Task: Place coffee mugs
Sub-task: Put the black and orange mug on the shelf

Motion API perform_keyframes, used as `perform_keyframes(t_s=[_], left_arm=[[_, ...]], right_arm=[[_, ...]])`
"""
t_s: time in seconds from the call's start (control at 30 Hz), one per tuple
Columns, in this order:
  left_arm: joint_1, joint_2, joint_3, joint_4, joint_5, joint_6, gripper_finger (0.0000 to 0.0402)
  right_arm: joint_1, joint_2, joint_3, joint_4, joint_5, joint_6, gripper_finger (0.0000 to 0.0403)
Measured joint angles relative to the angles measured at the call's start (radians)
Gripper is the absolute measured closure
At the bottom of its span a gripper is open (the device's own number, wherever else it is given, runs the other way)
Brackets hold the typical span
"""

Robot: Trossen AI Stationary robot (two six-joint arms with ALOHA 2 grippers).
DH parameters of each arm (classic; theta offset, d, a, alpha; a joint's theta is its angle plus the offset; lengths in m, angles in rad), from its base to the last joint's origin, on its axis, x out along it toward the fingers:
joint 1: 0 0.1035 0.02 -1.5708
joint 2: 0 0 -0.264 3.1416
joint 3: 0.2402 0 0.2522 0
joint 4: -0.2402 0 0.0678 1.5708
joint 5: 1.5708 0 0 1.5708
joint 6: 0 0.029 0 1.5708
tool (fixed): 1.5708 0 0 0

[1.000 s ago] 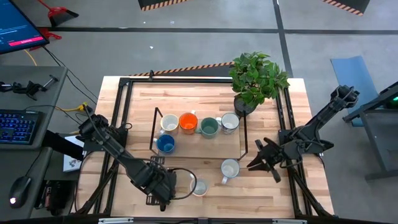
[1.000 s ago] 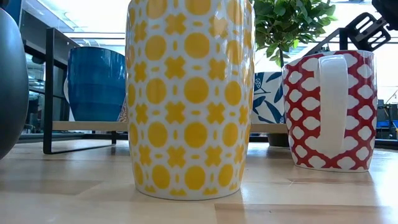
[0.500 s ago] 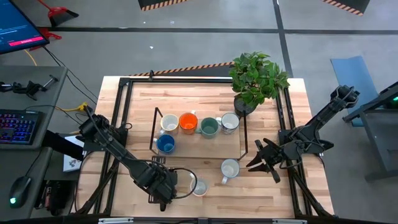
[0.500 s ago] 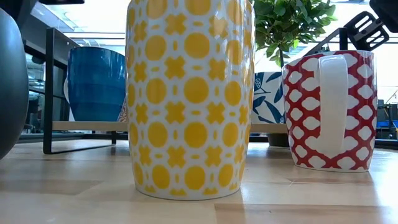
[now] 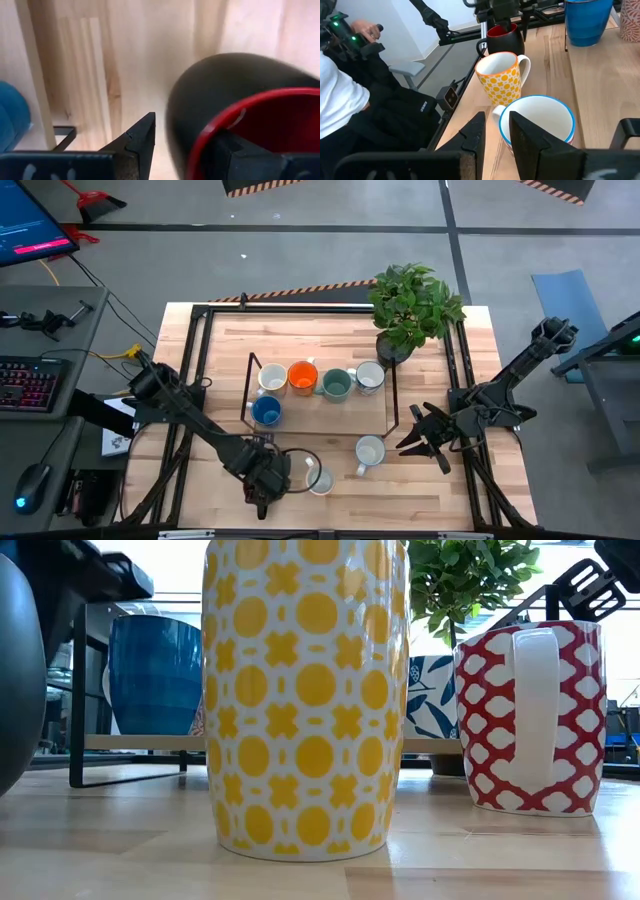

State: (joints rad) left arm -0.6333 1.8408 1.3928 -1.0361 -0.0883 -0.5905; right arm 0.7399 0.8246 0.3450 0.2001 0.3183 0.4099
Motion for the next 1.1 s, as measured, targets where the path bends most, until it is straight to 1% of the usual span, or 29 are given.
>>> perform_keyframes(t_s=[0.17,0.23,0.3,0.4,0.43,0.57,0.67,0.77,0.9,1.0,1.1], left_arm=[[0.02,0.0,-0.038,0.003,0.0,0.016,0.0282],[0.026,0.0,-0.043,0.004,0.0,0.043,0.029],[0.029,0.0,-0.044,0.013,0.001,0.083,0.0312],[0.037,0.0,-0.045,0.02,-0.006,0.151,0.0371],[0.039,0.0,-0.047,0.02,-0.014,0.163,0.0385],[0.053,0.002,-0.048,0.047,-0.009,0.199,0.0393],[0.06,-0.006,-0.047,0.047,0.016,0.21,0.0396],[0.065,-0.023,-0.004,0.006,0.027,0.211,0.0397],[0.065,-0.037,0.096,-0.045,-0.014,0.257,0.0398],[0.073,-0.039,0.18,-0.067,-0.073,0.34,0.0398],[0.109,-0.04,0.256,-0.088,-0.133,0.446,0.0398]], right_arm=[[0.0,0.0,0.0,-0.001,0.0,0.0,0.0334],[0.0,0.0,0.0,-0.011,0.0,-0.005,0.0334],[0.0,0.0,0.0,-0.023,0.0,-0.007,0.0334],[0.0,0.0,0.0,-0.041,0.0,-0.007,0.0334],[0.0,0.0,0.0,-0.044,0.0,-0.007,0.0334],[0.0,0.0,0.0,-0.049,0.0,-0.008,0.0334],[0.0,0.0,0.0,-0.057,0.0,-0.008,0.0334],[0.0,0.0,0.0,-0.063,0.0,-0.008,0.0334],[0.0,0.0,0.0,-0.063,0.006,-0.008,0.0334],[0.0,0.0,0.0,-0.069,0.013,-0.008,0.0334],[0.0,0.0,0.0,-0.069,0.013,-0.008,0.0334]])
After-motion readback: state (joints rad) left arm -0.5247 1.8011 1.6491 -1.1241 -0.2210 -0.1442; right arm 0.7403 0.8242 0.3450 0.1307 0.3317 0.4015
